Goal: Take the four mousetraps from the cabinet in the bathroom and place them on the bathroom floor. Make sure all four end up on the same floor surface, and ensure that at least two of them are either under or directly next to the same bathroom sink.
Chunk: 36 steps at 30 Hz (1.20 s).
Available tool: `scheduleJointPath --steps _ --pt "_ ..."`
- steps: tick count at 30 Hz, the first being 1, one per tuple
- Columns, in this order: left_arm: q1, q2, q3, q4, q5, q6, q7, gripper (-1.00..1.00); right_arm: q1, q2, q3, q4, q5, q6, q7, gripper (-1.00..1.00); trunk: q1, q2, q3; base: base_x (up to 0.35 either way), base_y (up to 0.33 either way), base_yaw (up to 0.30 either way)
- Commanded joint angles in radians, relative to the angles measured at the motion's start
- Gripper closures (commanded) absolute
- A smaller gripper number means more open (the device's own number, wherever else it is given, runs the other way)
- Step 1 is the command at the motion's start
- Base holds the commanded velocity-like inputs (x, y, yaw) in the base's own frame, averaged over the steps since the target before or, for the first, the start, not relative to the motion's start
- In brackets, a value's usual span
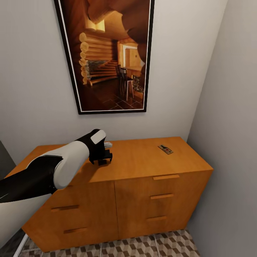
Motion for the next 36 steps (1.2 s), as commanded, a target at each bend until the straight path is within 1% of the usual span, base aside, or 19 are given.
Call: scheduleJointPath --steps 1,4,5,36 --pt "0.001 0.0 0.004 0.0 0.01 0.001 0.012 -1.0 -0.001 0.0 0.009 -0.001 -0.008 0.004 -0.002 -1.0 0.0 0.0 -0.001 0.0 0.0 0.0" --pt "0.001 0.0 0.004 0.0 0.01 0.001 0.012 -1.0 -0.001 0.0 0.008 -0.001 -0.008 0.004 -0.002 -1.0 0.0 0.0 -0.001 0.0 0.0 0.0" --pt "0.001 0.0 0.003 0.0 0.01 0.001 0.011 1.0 -0.001 0.0 0.008 -0.001 -0.008 0.004 -0.002 -1.0 0.0 0.0 -0.001 0.0 0.0 0.0" --pt "0.001 0.0 0.004 0.002 0.01 0.003 0.011 1.0 -0.001 -0.005 0.008 -0.001 -0.008 0.002 0.0 -1.0 0.0 0.0 -0.001 0.0 0.0 0.0"
